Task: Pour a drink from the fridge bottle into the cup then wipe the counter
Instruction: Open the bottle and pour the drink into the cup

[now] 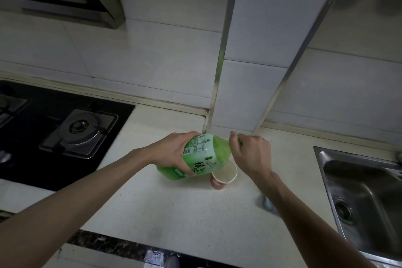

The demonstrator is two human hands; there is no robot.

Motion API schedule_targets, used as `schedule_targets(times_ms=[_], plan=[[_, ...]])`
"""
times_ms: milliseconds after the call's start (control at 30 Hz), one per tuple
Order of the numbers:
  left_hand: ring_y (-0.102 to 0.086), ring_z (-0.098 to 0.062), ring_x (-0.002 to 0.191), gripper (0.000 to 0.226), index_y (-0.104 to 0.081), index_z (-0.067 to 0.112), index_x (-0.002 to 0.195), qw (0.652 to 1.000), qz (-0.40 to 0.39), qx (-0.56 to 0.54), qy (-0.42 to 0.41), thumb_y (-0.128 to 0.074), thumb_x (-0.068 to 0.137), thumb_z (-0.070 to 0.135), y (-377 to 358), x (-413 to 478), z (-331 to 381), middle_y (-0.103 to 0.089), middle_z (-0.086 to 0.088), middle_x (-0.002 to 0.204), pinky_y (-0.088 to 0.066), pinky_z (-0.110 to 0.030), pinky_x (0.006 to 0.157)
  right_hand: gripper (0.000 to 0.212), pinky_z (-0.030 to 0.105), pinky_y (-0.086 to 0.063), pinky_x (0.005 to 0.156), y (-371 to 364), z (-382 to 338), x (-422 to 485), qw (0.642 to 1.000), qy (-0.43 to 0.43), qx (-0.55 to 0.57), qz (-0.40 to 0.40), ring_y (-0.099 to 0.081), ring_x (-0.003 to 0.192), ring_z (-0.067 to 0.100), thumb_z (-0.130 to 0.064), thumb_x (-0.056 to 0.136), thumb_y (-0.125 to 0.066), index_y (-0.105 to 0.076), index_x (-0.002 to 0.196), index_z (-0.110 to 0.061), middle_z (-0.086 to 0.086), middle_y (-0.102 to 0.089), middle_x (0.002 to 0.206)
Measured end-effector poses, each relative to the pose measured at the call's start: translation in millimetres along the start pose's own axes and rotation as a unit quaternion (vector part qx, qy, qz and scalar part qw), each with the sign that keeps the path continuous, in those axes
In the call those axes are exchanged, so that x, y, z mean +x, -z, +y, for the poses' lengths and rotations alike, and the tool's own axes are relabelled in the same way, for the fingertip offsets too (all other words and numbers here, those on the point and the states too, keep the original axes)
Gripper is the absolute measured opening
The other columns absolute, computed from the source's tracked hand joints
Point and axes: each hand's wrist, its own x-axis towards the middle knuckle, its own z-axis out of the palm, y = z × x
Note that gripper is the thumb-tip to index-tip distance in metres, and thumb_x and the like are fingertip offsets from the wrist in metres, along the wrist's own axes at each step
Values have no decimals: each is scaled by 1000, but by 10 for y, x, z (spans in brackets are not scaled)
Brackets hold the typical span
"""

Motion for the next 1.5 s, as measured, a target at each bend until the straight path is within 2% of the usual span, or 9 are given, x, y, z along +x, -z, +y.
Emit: schedule_targets(times_ms=[133, 200, 433, 633, 733, 933, 1167, 1400, 1500], plan=[[-56, -9, 103, 93, -40, 30, 137, 998, 32, 45, 1, -89, 58, 41, -62, -12, -44, -57, 11, 117, -51, -25, 84, 50, 29, -38, 58, -66, -51, 135, 961, -207, 73, -166, -49, 57, 25, -39, 94, -35, -42, 53, -10, 5, -47, 56], [-55, -10, 103, 93, -39, 32, 136, 998, 32, 62, 4, -88, 58, 41, -59, -21, -82, -55, 10, 117, -52, -29, 85, 61, 31, -41, 64, -65, -69, 127, 949, -220, 61, -219, -55, 64, 25, -54, 97, -31, -50, 60, -10, 8, -56, 67], [-59, -3, 103, 93, -42, 34, 133, 1000, -15, -7, -1, -92, 55, 38, 129, -76, -100, -60, 16, 112, -53, -23, 83, 54, 20, -19, 43, -20, -61, 10, 998, 53, -23, 5, -24, 35, 7, -52, 96, -23, -36, 53, -21, -10, -32, 43], [-58, -8, 102, 94, -43, 29, 135, 1000, 27, 5, -5, -92, 55, 39, -11, -117, -123, -58, 13, 115, -52, -27, 85, 67, 27, -38, 54, -61, -189, 75, 981, -153, 15, -120, -43, 46, 19, -56, 98, -30, -43, 50, -11, 2, -43, 49], [-57, -8, 103, 94, -43, 28, 135, 999, 32, -7, 0, -92, 55, 37, -49, -165, -186, -57, 13, 115, -52, -26, 85, 68, 24, -36, 51, -52, -232, 40, 980, -125, -3, -152, -42, 44, 14, -65, 96, -28, -43, 53, -14, -1, -43, 49], [-59, 1, 102, 92, -41, 33, 134, 998, -28, -54, 11, -92, 57, 34, 13, -218, -171, -60, 19, 112, -51, -17, 80, 57, 18, -18, 43, -16, -256, -54, 999, 3, -43, -14, -19, 32, 5, -49, 95, -27, -27, 45, -21, -11, -21, 38], [-56, -7, 106, 95, -39, 31, 137, 997, 76, -8, -9, -90, 57, 41, -129, -264, -126, -55, 13, 120, -53, -30, 87, 49, 27, -32, 50, 29, -385, 46, 971, -207, 50, -111, -39, 48, 21, -33, 93, -39, -38, 51, -9, 4, -40, 51], [-58, -1, 107, 96, -41, 29, 138, 997, 21, -71, -25, -93, 57, 29, 114, -234, -86, -60, 15, 119, -49, -16, 83, 58, 22, -20, 43, 211, -379, 47, 999, 11, -49, -6, -24, 34, 12, -50, 94, -29, -30, 45, -19, -9, -23, 38], [-60, -2, 107, 95, -42, 29, 137, 994, 4, -104, -18, -93, 57, 26, 129, -210, -54, -62, 15, 118, -54, -20, 84, 55, 19, -16, 42, 234, -394, 116, 999, 13, -19, 26, -16, 31, 8, -43, 91, -30, -22, 42, -21, -11, -14, 36]])
